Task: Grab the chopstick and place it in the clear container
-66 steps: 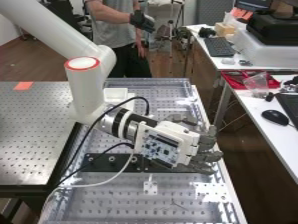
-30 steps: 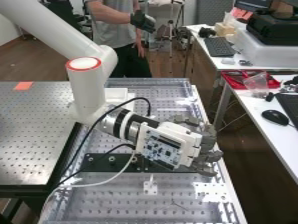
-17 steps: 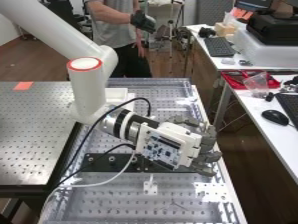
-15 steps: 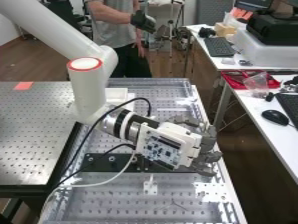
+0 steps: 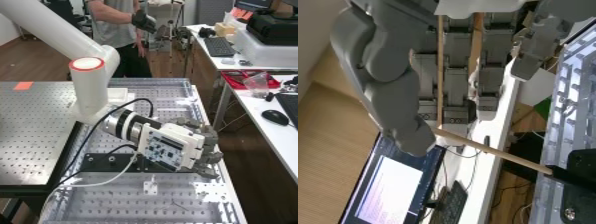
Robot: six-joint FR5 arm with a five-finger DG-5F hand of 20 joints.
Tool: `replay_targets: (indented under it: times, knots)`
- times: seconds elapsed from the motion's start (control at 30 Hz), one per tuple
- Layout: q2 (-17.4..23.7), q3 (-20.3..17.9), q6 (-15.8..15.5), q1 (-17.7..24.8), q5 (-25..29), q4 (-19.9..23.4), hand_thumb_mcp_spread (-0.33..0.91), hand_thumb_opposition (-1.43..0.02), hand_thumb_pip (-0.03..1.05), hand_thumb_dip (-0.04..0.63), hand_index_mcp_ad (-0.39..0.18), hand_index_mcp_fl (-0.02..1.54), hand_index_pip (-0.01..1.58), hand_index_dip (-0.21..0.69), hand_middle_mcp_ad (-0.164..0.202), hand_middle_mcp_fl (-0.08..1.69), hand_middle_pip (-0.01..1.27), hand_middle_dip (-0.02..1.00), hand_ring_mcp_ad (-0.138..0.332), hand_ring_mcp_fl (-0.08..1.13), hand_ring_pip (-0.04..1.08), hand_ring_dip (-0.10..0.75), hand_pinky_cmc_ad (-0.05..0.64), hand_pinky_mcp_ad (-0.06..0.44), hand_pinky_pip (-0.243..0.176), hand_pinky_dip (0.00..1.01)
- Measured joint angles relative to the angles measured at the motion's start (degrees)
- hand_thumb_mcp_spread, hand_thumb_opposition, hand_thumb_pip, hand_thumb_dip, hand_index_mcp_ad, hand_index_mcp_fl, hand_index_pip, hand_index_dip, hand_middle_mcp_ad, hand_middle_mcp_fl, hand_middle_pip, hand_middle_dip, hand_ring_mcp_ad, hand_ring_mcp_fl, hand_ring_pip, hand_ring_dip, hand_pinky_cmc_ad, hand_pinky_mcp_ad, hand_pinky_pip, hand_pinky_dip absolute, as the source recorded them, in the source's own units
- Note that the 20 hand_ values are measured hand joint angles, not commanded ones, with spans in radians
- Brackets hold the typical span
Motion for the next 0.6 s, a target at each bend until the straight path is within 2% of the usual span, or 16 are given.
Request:
replay_targets:
  times: [0.07, 0.37, 0.6]
  knots:
    - [-0.1, 0.2, -0.1, 0.0, 0.1, -0.1, 0.61, -0.97, 0.58, 0.300, -0.075, 0.60, 1.39, -0.010, 0.000, 0.83, 0.80, 0.67, 0.082, 0.62, 0.12, 0.532, 0.419, 0.243, 0.059, 0.19]
    - [-0.2, 1.2, -1.7, -0.2, 0.3, -1.3, 0.63, -1.00, 0.58, 0.297, -0.072, 0.69, 1.34, -0.010, -0.005, 0.88, 0.80, 0.67, 0.087, 0.66, 0.12, 0.555, 0.452, 0.243, 0.059, 0.19]
    - [-0.2, 2.1, -3.9, -0.3, 0.6, -2.5, 0.64, -1.01, 0.58, 0.297, -0.014, 0.72, 1.31, -0.010, -0.014, 0.90, 0.80, 0.67, 0.084, 0.73, 0.12, 0.559, 0.450, 0.246, 0.056, 0.19]
